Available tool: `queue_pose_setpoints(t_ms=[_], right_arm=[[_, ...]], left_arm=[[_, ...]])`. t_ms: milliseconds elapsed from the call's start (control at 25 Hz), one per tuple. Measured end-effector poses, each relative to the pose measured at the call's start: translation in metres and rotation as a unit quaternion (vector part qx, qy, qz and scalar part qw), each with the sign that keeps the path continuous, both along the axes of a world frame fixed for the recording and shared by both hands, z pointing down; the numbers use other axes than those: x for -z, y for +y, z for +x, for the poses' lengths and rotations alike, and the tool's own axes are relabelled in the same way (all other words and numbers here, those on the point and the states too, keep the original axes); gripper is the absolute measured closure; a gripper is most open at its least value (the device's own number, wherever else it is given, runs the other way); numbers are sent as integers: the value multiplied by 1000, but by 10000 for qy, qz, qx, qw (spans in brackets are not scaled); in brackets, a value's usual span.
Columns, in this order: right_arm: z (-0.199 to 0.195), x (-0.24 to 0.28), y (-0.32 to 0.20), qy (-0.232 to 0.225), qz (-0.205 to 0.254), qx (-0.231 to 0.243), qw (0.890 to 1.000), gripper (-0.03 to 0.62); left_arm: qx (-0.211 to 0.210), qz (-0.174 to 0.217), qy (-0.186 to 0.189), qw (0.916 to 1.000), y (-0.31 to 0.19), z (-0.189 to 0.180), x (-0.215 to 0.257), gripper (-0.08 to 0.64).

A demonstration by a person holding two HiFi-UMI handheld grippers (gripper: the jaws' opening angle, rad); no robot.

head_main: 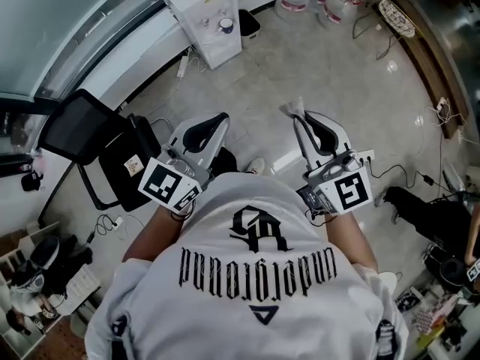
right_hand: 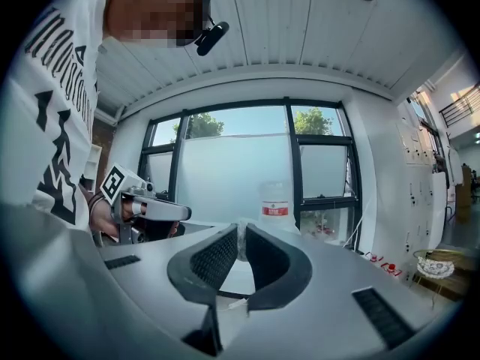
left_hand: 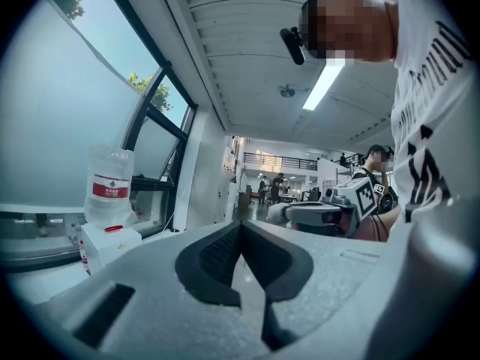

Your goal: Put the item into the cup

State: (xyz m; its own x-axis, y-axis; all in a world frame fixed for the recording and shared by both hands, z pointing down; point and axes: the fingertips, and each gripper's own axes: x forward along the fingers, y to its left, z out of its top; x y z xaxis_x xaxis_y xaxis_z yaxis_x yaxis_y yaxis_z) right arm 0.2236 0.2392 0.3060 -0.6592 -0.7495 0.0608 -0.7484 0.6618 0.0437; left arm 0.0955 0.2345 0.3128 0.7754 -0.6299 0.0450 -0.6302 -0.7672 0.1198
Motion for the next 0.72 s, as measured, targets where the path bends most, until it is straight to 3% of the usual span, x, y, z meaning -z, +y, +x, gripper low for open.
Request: queue_pose_setpoints(t_ms=[720], right_arm=[[-26,-5,-81,68,-73,121,9999,551]], left_arm=[[-48,-62,153,9999,-99,-14,-10,545]])
